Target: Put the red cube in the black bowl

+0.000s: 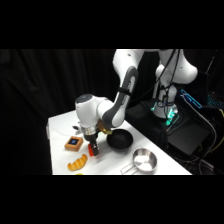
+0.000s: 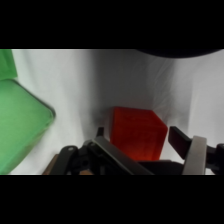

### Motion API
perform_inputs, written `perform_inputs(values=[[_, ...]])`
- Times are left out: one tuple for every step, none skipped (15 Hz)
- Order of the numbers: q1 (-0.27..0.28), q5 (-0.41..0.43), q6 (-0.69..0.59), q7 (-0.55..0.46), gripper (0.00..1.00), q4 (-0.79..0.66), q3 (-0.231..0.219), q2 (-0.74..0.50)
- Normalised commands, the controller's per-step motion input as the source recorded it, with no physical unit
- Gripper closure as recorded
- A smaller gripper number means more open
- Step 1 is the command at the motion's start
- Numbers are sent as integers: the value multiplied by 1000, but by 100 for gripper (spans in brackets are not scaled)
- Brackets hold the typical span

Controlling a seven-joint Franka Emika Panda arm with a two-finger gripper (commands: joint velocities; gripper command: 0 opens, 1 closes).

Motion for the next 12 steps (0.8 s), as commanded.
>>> perform_inputs(values=[[24,102,219,-5,0,25,-19,63],[35,93,242,12,0,18,-34,52],[68,62,263,44,25,11,-72,43],[61,72,254,36,27,0,-61,29],[98,35,274,63,34,-27,-102,8],[109,23,263,65,44,-45,-111,-13],[117,13,245,68,52,-67,-117,-42],[116,13,190,71,62,-89,-112,-76],[143,0,83,111,68,-93,-135,-99],[115,35,-6,101,71,-124,-93,-152],[78,72,-44,75,71,-155,-46,-200],[89,68,-100,85,72,-192,-56,-265]])
